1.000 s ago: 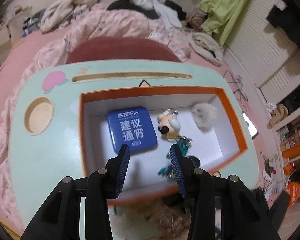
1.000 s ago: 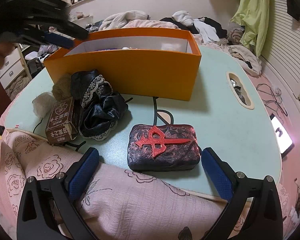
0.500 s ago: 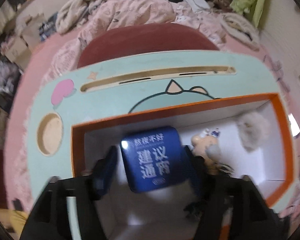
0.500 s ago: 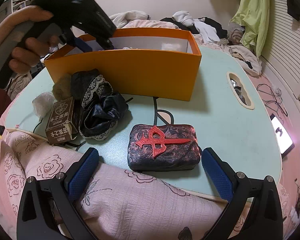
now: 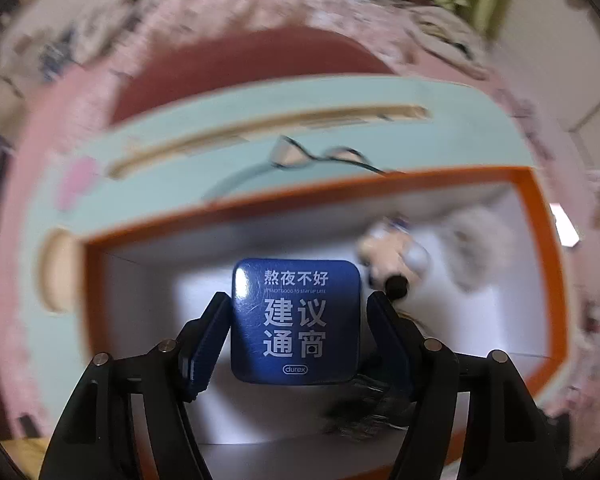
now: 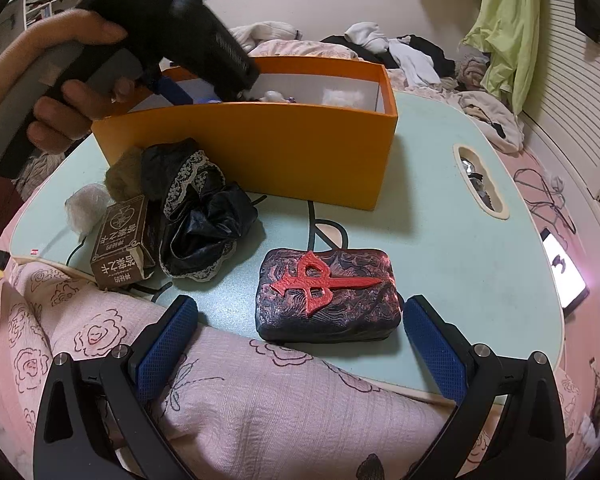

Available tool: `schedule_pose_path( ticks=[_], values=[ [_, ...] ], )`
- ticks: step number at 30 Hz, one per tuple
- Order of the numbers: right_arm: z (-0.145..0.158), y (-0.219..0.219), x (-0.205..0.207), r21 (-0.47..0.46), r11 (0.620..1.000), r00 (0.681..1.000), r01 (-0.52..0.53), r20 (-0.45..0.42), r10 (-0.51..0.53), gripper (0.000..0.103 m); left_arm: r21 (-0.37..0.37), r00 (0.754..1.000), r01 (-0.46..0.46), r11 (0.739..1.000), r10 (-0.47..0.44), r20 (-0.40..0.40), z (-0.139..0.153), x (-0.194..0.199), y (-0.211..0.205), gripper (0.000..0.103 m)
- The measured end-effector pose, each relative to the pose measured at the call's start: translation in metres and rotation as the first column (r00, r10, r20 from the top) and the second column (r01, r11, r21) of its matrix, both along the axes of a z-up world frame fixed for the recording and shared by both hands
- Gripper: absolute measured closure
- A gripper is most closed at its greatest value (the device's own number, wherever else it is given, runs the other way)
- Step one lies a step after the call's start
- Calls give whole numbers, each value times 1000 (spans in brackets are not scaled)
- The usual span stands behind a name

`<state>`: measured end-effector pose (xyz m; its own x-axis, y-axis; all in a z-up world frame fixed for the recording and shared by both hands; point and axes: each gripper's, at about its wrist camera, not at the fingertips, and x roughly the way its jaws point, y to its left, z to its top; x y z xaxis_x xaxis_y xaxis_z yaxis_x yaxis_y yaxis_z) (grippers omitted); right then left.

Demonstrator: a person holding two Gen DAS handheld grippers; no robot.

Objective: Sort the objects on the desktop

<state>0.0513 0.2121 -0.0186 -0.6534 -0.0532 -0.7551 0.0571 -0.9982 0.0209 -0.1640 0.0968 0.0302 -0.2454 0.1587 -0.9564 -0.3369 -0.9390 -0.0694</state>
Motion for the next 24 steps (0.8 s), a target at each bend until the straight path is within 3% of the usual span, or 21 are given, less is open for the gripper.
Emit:
schedule_pose_path(
  ticks=[1,2,6,9,13,17,21,24],
  values=[
    [0,0,0,0,1000,1000,0,0,0,1,10,1000,4,1000,-4,21,-5,-3,-1,32],
    [0,0,0,1,1000,1000,0,0,0,1,8,1000,7,1000,-7,-14,-4,-3,-1,32],
    [0,1,1,-2,1000,1000,0,-1,0,1,-24,1000,2,1000,-3,-28,-2,-2,-1,37],
    [1,-1,-1,-1,1000,1000,0,0,0,1,14,999,2,1000,-2,-48,-1,-1,-8,37],
    [1,0,-1,-2,1000,1000,0,0,0,1,204,998,-24,979,37,-58,11,7,-26,37],
    [1,0,-1,-1,1000,1000,-1,0,1,1,359,987,9,933,50,-153,46,38,-40,37],
    [1,-1,0,-2,1000,1000,0,0,0,1,430,971,80,899,27,-236,73,83,-54,37],
    [1,-1,0,-2,1000,1000,-1,0,1,1,468,973,116,876,-7,-229,65,121,-66,37]
  ],
)
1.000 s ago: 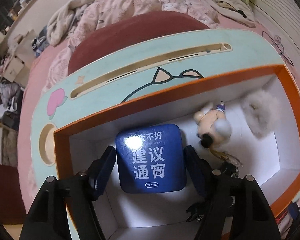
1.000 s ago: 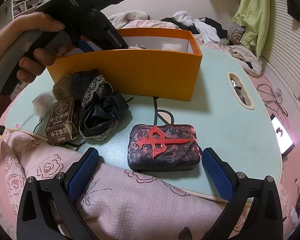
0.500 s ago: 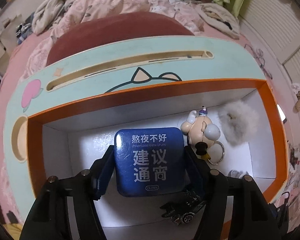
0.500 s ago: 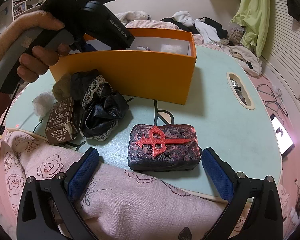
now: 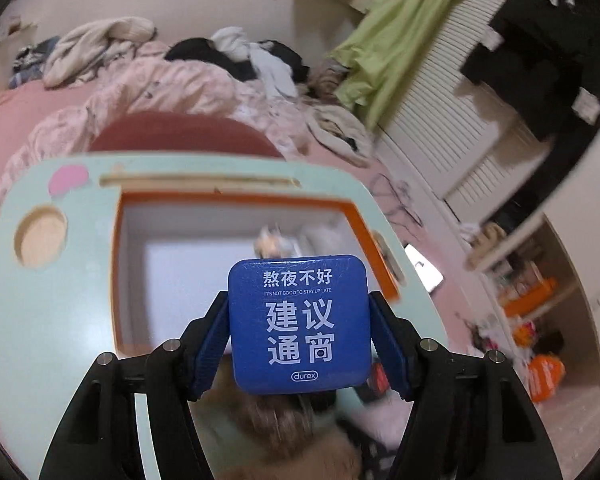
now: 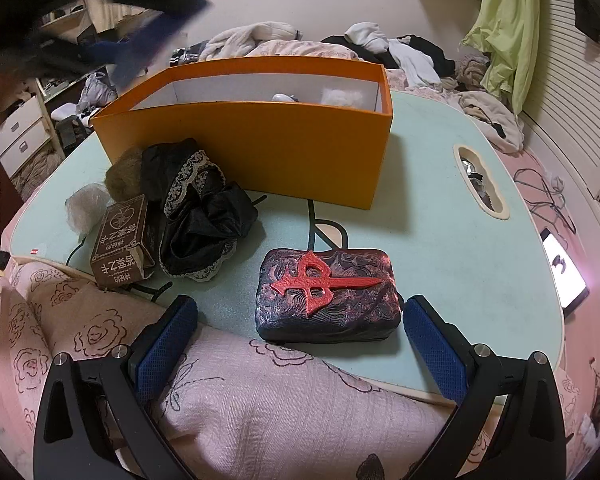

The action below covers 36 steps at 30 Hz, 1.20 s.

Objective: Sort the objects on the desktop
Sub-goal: 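Lift the blue tin out and set it on the desk with left tool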

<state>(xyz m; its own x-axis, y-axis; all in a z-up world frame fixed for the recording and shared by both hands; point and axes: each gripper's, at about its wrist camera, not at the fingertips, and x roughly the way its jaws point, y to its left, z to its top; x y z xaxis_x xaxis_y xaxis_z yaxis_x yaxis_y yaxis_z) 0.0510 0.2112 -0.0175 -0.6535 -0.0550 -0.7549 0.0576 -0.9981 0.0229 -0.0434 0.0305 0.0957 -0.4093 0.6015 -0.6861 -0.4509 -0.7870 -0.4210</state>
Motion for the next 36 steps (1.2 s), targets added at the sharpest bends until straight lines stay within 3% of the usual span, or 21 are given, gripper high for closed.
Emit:
schedule_pose_path(
  ticks=[5,7,11,15,17,19,21,27,29,31,36],
  values=[
    [0,1,0,0,1000,1000,0,0,0,1,-117,1000,-24,993,24,2,-44,19,-2,37],
    [0,0,0,-1,1000,1000,-1,0,1,1,-131,999,-44,990,44,-8,-54,15,-2,37],
    [0,0,1,-1,1000,1000,-1,-1,1,1,-96,990,-116,989,108,-92,-47,19,-10,30],
    [1,-1,1,-1,1000,1000,-1,-1,1,1,-6,982,-114,993,112,-151,-34,41,-33,16],
    [1,0,1,-1,1000,1000,-1,-1,1,1,5,976,-137,991,136,-168,-36,54,-50,14],
    [1,-1,1,-1,1000,1000,-1,1,1,1,-23,973,-155,988,149,-179,-42,65,-60,14],
    [1,-2,0,0,1000,1000,-3,3,3,1,-95,971,-166,982,145,-190,-54,76,-70,14],
    [7,-13,-20,-26,1000,999,-16,33,17,1,-318,966,-90,944,5,-260,-80,107,-58,13],
    [10,-15,-27,-41,999,1000,-4,29,5,9,-356,960,-99,929,-6,-282,-84,110,-53,13],
    [15,-14,-27,-67,998,1000,-3,9,4,9,-347,961,-103,932,3,-277,-85,109,-52,13],
    [33,-3,1,-135,991,989,-10,-150,-10,9,-284,961,-161,945,84,-264,-93,98,-55,13]
  ],
)
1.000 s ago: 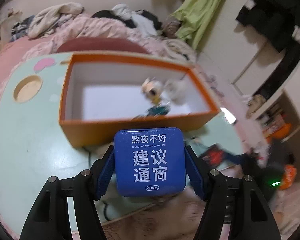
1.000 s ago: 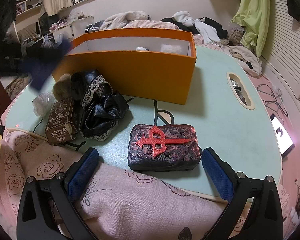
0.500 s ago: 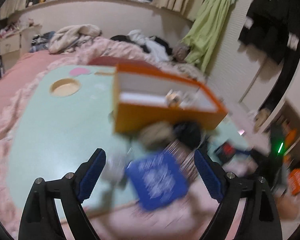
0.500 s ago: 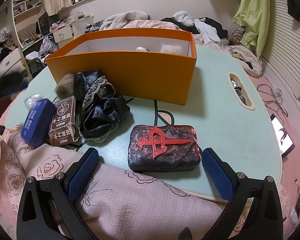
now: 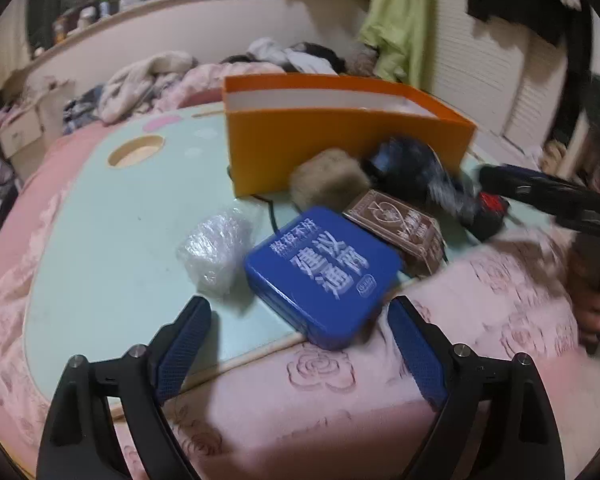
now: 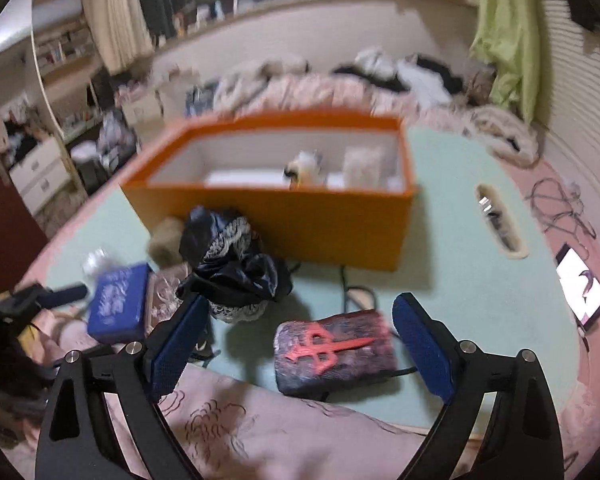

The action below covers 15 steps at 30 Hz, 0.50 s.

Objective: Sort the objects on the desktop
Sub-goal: 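Lift the blue tin out and set it on the desk with left tool, then reach into the orange box and grasp the white figurine with right tool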

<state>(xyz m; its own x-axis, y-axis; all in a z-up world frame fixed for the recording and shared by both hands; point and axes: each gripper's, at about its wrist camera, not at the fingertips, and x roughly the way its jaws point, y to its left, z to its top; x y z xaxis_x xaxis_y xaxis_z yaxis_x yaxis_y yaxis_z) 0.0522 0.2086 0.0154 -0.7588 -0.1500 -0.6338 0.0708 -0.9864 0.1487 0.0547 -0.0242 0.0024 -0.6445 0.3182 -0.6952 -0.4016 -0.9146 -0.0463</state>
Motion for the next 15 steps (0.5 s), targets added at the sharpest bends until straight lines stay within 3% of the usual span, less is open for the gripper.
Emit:
schedule_pose_path(
  ticks=[1,3,5,10,11,12,14,15],
  values=[
    [4,8,8,-21,999,999,25,-45,-26,9,-6,1000,-2,1000,2,-10,0,0,3,14],
    [9,20,13,-71,996,995,51,-77,-57,9,-22,999,33,999,-33,-25,0,4,10,33],
    [17,35,15,-137,987,991,82,-96,-96,9,-32,997,70,997,-71,-29,2,5,18,45],
    [51,51,-4,-234,967,985,96,-121,-126,16,-25,996,89,996,-89,-6,5,-9,30,47],
    [57,49,-12,-227,970,987,87,-112,-114,17,-23,997,83,996,-83,-3,6,-12,31,43],
    [64,45,-22,-208,975,990,78,-95,-99,19,-28,997,73,997,-73,-2,5,-13,31,28],
    [71,37,-39,-175,982,995,65,-63,-77,24,-52,999,35,998,-36,-2,1,-13,29,8],
    [75,30,-55,-159,986,997,53,-39,-59,28,-57,1000,24,998,-25,-7,0,-12,27,6]
  ],
)
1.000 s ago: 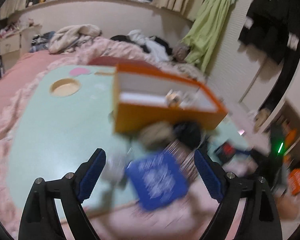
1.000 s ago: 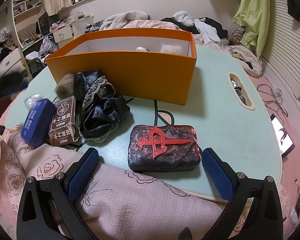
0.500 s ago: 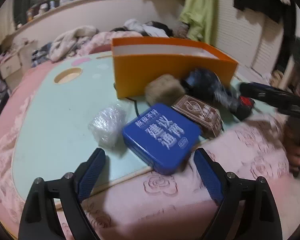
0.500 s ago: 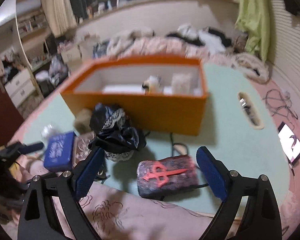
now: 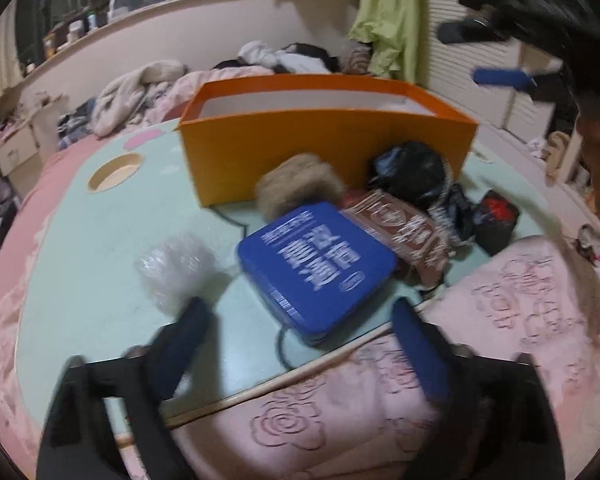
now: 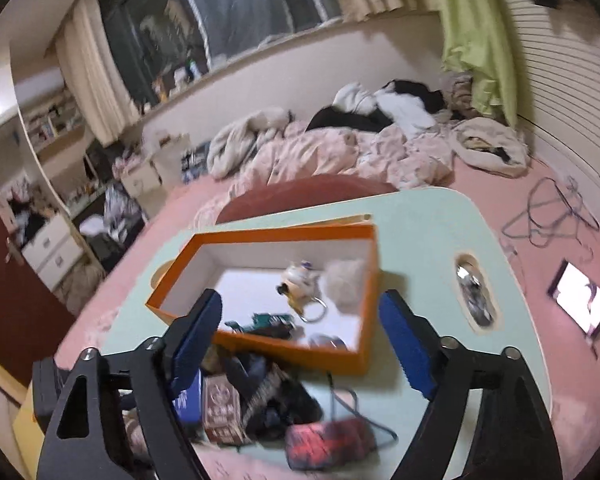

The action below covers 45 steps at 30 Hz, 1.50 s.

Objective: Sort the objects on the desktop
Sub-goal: 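Reach into the orange box and grasp the white figurine with right tool, then lift the figurine out and set it on the brown card box with right tool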

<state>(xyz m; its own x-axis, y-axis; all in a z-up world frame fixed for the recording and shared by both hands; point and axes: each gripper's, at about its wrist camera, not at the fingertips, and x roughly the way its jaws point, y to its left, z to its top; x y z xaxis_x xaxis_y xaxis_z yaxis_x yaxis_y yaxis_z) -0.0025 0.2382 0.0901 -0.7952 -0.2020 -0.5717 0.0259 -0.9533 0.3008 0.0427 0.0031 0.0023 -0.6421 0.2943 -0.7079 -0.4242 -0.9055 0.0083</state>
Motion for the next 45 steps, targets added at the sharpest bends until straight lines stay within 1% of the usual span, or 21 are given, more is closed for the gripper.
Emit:
schedule_pose_path(
  ticks=[3,6,9,11,12,13,16,18,19,21,24,25,26,31,33,35,37,38,41,44,45],
  values=[
    [-3,-17,-36,28,998,994,-47,96,45,41,4,1000,-22,1000,22,-8,-2,2,-4,2],
    [-17,-38,-76,86,993,977,-76,206,56,42,-1,1000,-29,1000,29,-8,-3,1,-6,1],
    [-36,-50,-103,209,976,961,-67,275,7,42,-2,999,-30,1000,30,-11,-3,2,-7,1],
    [-60,-56,-123,268,962,937,-56,346,-42,43,0,999,-30,1000,30,-13,-3,3,-7,1],
    [-70,-55,-129,275,959,923,-59,380,-52,60,0,999,-30,1000,30,-13,-3,2,-8,1],
    [-82,-54,-135,262,962,903,-79,428,-42,65,-1,999,-30,1000,30,-13,-3,2,-8,1],
    [-84,-49,-133,245,967,920,-73,392,-30,68,2,999,-30,1000,30,-13,-2,1,-9,1],
    [-76,-44,-118,195,978,944,-70,330,2,68,2,999,-30,1000,30,-15,-2,2,-10,1],
    [-66,-42,-102,171,982,962,-76,272,27,69,1,999,-30,1000,30,-13,-2,1,-10,1],
    [-48,-40,-73,122,987,979,-108,184,85,72,0,999,-30,1000,30,-14,-2,1,-10,1],
    [-25,-42,-30,35,981,978,-191,89,187,75,0,999,-30,1000,30,-13,-2,1,-12,1],
    [-20,-43,-23,20,976,974,-217,70,215,85,0,999,-29,1000,29,-14,-2,1,-11,1],
    [-17,-47,-16,11,969,968,-245,59,244,87,-1,999,-30,1000,30,-15,-2,1,-12,1],
    [-21,-58,-12,34,965,965,-260,50,258,87,1,999,-29,1000,29,-14,-1,1,-11,1],
    [-22,-51,-22,-11,974,972,-228,61,228,84,0,999,-29,1000,29,-14,-1,1,-12,1],
    [-24,-39,-31,-73,984,981,-162,93,168,74,0,999,-30,1000,30,-14,-1,1,-12,1],
    [-24,-26,-44,-107,988,984,-115,121,128,46,0,999,-30,1000,30,-14,-1,1,-12,1],
    [-24,-22,-50,-112,988,983,-103,142,119,39,1,999,-30,1000,30,-14,-1,1,-12,1],
    [-32,-25,-73,-129,983,952,-127,262,157,39,0,999,-30,1000,30,-14,-1,1,-11,1],
    [-47,-42,-88,4,992,912,-128,395,116,39,1,999,-30,1000,30,-14,-1,1,-12,1],
    [-57,-47,-94,30,990,888,-137,447,109,39,1,999,-30,1000,30,-13,-1,2,-12,1]
  ],
)
